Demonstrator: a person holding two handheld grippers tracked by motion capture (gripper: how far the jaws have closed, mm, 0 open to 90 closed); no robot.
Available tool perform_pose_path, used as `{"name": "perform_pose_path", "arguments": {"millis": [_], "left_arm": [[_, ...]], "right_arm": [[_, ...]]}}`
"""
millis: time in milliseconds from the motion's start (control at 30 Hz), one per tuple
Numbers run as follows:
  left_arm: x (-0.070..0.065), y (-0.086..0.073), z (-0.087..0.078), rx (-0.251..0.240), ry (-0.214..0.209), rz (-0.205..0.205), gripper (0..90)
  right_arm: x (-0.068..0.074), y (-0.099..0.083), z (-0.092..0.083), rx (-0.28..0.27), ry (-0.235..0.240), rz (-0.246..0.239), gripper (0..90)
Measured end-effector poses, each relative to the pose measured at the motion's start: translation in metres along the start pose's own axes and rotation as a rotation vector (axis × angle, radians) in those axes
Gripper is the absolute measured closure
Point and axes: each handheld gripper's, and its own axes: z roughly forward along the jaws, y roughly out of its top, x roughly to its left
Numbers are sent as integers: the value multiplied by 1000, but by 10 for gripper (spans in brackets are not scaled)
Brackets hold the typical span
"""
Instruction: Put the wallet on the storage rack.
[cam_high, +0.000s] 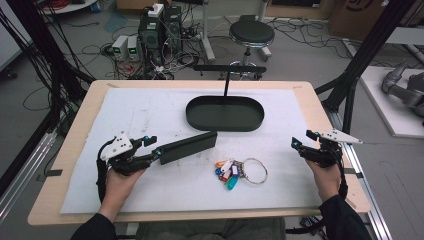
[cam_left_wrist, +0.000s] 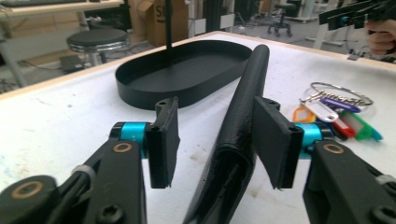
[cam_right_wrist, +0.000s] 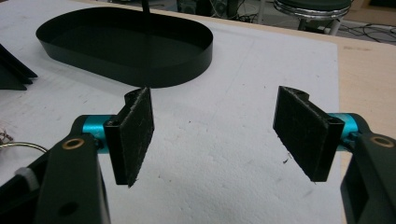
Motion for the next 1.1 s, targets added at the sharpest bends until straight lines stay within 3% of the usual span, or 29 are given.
{"name": "perform_pose_path", "arguments": {"millis": [100, 200, 333, 433, 567, 833, 967, 1100], "left_arm": [[0, 0, 0, -5, -7, 8, 607], [-1, 0, 1, -5, -21, 27, 697], [-1, 1, 1, 1, -26, 36, 735], [0, 1, 1, -1, -35, 36, 756], [1, 1, 1, -4, -41, 37, 766], [1, 1, 1, -6, -48, 37, 769], [1, 0, 1, -10, -48, 35, 770], [1, 0, 1, -13, -50, 34, 770]], "right_arm": [[1, 0, 1, -9, 15, 6, 295], [7, 6, 2, -54, 81, 23, 297], [24, 20, 11, -70, 164, -18, 299], [41, 31, 22, -67, 235, -79, 351], [67, 44, 43, -47, 348, -163, 451], [115, 60, 91, 33, 481, -265, 604], [134, 64, 109, 72, 531, -314, 626], [146, 66, 123, 103, 549, -322, 625]]}}
